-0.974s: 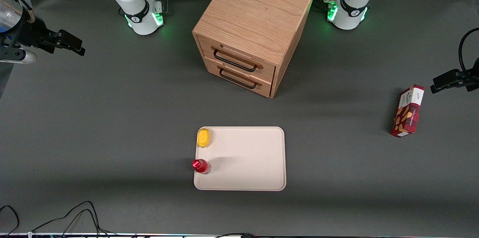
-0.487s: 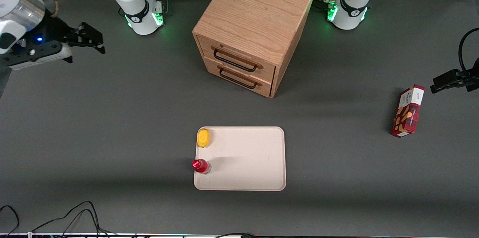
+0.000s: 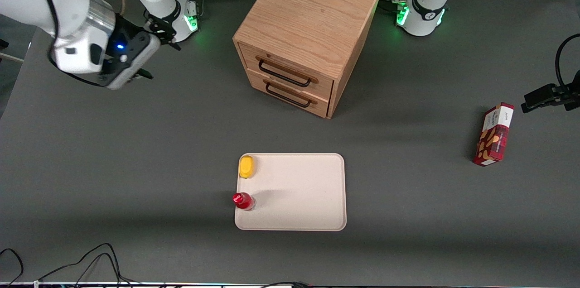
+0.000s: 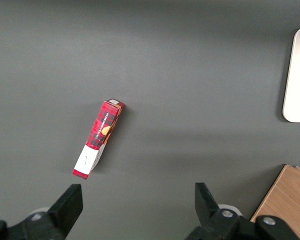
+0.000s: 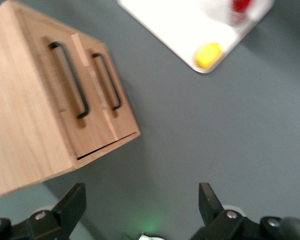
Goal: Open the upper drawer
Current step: 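Move the right gripper to the upper drawer's black handle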
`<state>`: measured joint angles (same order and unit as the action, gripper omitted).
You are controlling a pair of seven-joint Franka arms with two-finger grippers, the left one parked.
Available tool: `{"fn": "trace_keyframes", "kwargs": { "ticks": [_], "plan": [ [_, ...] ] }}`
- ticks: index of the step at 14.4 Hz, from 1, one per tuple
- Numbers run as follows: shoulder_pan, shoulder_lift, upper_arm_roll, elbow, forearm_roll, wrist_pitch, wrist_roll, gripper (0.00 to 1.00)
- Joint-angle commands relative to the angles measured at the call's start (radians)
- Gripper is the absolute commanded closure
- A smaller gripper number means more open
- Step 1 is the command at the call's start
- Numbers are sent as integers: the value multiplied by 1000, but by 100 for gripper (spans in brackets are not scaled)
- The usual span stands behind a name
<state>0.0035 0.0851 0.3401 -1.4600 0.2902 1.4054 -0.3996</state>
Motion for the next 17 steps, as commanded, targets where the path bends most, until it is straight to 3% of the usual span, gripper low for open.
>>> {"fn": "trace_keyframes", "kwargs": {
  "ticks": [1,6,11,17],
  "plan": [
    [1,143,10,49,107,-2,-186,0],
    [10,332,157,50,129,145,-173,0],
    [68,443,198,37,116,311,-105,0],
    [99,461,287,-48,27,409,-1,0]
  ]
}}
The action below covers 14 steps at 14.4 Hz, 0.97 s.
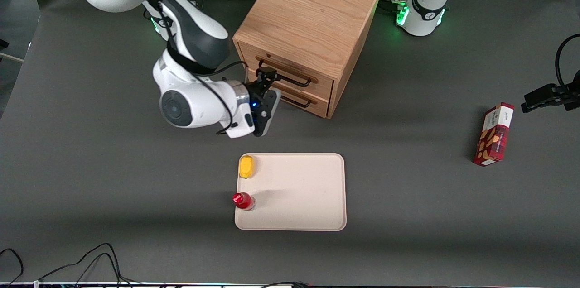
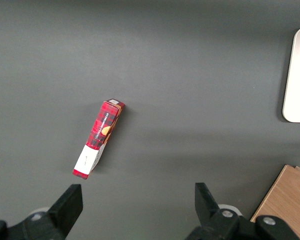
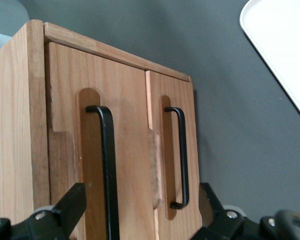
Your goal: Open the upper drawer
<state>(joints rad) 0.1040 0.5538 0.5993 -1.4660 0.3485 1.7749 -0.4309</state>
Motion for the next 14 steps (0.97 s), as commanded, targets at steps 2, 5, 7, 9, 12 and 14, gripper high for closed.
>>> {"fn": "trace_keyframes", "kwargs": {
  "ticks": [2,5,7,9,12,14],
  "plan": [
    [-3,-14,30,-80,-35,49,29,0],
    [-3,-15,48,-100,-74,55,31,0],
    [-3,-18,53,-131,-75,90,31,0],
    [-3,-12,54,-146,-81,130,31,0],
    [-13,12,54,-132,-106,138,29,0],
    [-20,31,51,-100,-150,138,31,0]
  ]
}}
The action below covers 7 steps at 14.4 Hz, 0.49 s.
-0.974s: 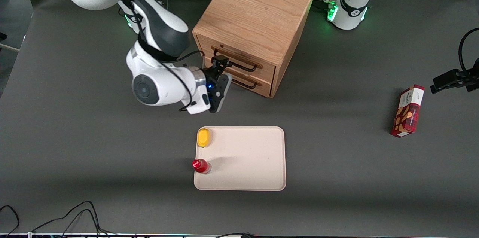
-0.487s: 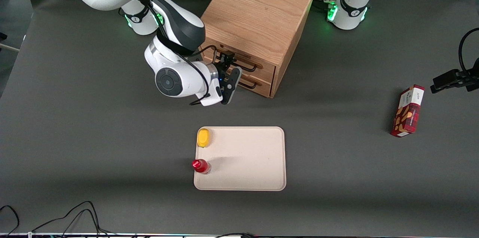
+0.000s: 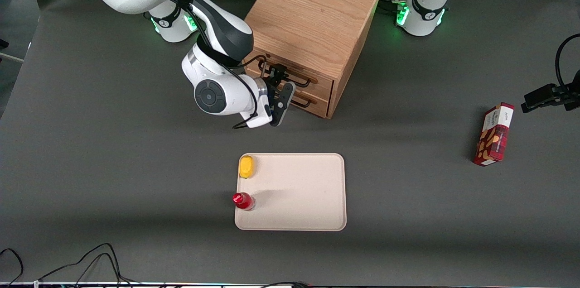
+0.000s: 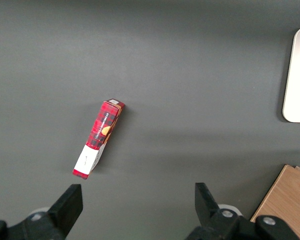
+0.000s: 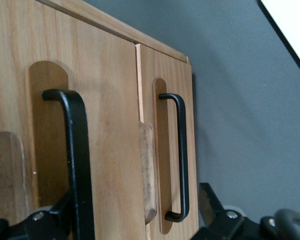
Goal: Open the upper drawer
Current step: 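Pull the upper drawer outward from the cabinet with the right gripper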
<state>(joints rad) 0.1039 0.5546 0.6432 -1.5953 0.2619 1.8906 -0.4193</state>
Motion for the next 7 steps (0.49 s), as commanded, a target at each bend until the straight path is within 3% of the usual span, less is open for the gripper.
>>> {"fn": "trace_keyframes", "kwargs": {
  "ticks": [1,7],
  "plan": [
    [-23,47,4,50,-72,21,19,0],
    [-38,120,-31,170,-105,7,8,0]
  ]
}}
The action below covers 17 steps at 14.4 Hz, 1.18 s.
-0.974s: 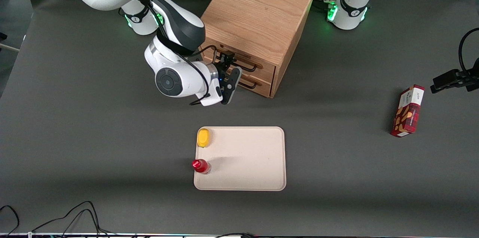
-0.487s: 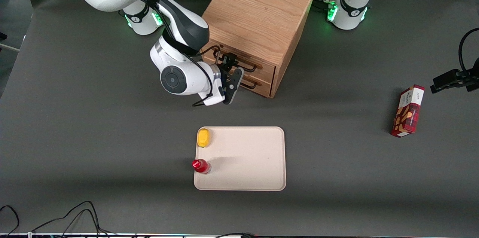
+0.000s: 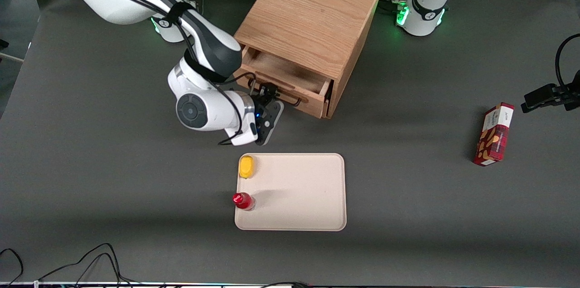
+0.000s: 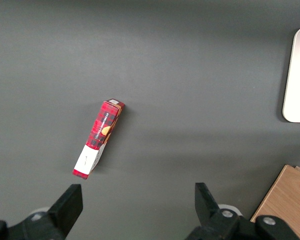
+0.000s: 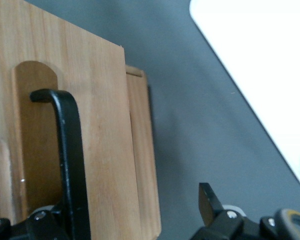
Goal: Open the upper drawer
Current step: 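Pull the upper drawer outward from the cabinet with the right gripper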
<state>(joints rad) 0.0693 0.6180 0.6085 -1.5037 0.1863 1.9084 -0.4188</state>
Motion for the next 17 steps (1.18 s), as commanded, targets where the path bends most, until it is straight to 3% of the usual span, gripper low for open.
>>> {"fn": "trace_keyframes", "kwargs": {
  "ticks": [1,8,17],
  "plan": [
    [-6,71,4,94,-31,-18,8,0],
    [-9,164,-19,259,-36,-69,3,0],
    [6,198,-133,376,-30,-140,-52,0]
  ]
}}
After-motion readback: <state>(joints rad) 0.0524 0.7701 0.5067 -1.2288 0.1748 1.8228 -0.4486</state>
